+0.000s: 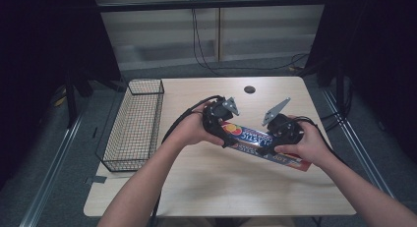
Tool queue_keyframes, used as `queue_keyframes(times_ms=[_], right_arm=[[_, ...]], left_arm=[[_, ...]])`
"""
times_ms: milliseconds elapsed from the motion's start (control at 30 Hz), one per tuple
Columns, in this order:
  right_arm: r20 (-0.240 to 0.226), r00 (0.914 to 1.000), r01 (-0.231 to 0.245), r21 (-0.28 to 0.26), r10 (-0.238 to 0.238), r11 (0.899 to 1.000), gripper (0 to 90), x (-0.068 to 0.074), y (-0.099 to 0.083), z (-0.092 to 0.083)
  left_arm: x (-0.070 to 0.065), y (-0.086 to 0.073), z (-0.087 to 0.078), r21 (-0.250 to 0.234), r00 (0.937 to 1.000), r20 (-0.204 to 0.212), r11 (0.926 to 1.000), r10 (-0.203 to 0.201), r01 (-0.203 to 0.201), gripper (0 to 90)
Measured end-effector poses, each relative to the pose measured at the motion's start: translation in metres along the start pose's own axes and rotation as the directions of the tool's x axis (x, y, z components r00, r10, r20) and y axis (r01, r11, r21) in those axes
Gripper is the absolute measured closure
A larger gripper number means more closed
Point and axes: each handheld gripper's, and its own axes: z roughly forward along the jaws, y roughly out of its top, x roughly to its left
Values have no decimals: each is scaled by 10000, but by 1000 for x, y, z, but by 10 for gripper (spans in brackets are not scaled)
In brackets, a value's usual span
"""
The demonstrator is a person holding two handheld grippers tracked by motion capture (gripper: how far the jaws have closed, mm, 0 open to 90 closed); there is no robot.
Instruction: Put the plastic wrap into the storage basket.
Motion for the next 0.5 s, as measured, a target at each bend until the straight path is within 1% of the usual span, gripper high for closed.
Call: queue_keyframes(times_ms=[100, 133, 167, 233, 333, 367, 400, 433, 467, 500], right_arm=[[67, 10000, 61, 24, -61, 10000, 414, 1, 1, 0], [60, 10000, -14, 82, 13, 10000, 414, 2, 1, 0], [92, 9999, 128, 66, -128, 9999, 414, 1, 1, 1], [51, 9998, 177, 99, -177, 9998, 414, 2, 1, 0], [52, 9999, 150, 93, -150, 9998, 414, 3, 2, 1], [83, 9995, 310, 66, -311, 9995, 414, 3, 2, 1], [100, 9996, 281, 81, -282, 9996, 414, 3, 3, 1], [142, 9993, 348, 58, -349, 9994, 414, 3, 3, 1], [94, 9995, 308, 95, -309, 9995, 414, 4, 3, 1], [111, 9993, 357, 93, -358, 9993, 413, 4, 3, 2]], left_arm=[[0, 1, -1, 18, 10000, 26, 10000, 69, -69, 62], [-1, 1, 0, -53, 10000, 53, 10000, 54, -54, 63], [-1, 1, 0, 16, 9998, 128, 9999, 135, -135, 69], [-1, 2, 1, 36, 9998, 109, 9999, 151, -151, 73], [-2, 2, 3, 127, 9996, 208, 9997, 203, -206, 77], [-2, 3, 5, 173, 9993, 276, 9996, 240, -245, 79], [-2, 3, 5, 212, 9991, 326, 9994, 280, -287, 80], [-2, 3, 5, 212, 9991, 326, 9994, 280, -287, 85], [-2, 2, 7, 247, 9986, 447, 9992, 298, -309, 92], [-2, 3, 8, 359, 9980, 494, 9985, 390, -408, 93]])
